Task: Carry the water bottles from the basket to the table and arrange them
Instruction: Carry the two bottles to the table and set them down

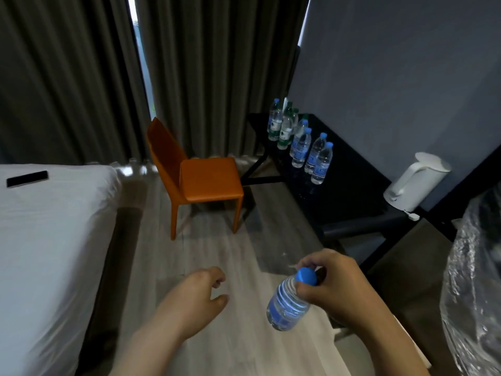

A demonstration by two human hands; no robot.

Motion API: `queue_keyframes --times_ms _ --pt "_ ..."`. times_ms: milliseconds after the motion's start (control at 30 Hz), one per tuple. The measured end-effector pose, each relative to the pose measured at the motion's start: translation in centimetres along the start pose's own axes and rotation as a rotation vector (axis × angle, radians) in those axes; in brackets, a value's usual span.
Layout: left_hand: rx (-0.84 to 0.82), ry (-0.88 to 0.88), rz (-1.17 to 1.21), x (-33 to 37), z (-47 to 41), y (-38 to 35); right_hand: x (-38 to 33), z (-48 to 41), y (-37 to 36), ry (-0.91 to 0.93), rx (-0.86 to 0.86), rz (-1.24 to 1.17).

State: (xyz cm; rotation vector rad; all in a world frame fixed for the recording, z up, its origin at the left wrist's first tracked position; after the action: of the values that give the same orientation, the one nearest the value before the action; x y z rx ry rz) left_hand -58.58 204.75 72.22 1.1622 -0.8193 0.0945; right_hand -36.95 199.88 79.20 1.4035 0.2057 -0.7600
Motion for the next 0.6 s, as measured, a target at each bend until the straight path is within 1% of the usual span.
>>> queue_keyframes --times_ms 200,300,467,600 --pt "-0.037 0.000 0.016 -2.7 -7.0 1.6 -1.2 -6.5 -0.3 -0.025 -0.008 0.056" --pt "-0.047 -0.018 0.002 -3.2 -11.7 2.7 -1.6 -10.6 0.3 -0.047 -0.016 0.017" --pt "-0.067 -0.057 -0.080 -2.7 -20.5 5.7 -1.3 -18.4 2.6 -0.078 0.020 -0.029" --pt "-0.049 -0.097 -0.100 -1.8 -26.5 7.7 -1.2 -23.9 4.4 -0.099 0.035 -0.040"
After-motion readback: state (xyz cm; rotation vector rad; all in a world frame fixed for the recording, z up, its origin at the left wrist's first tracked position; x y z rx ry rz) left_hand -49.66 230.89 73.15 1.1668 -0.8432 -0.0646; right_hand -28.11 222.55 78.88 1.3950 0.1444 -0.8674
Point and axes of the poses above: each hand's wrist, its own z-axis away from the middle knuckle, its own y-axis out of the back of the hand, x = y × z, the point moved 8 cm from there along -z, towards the middle knuckle, and after that the axes turned 11 degrees about -y, right-handed, at the moved point
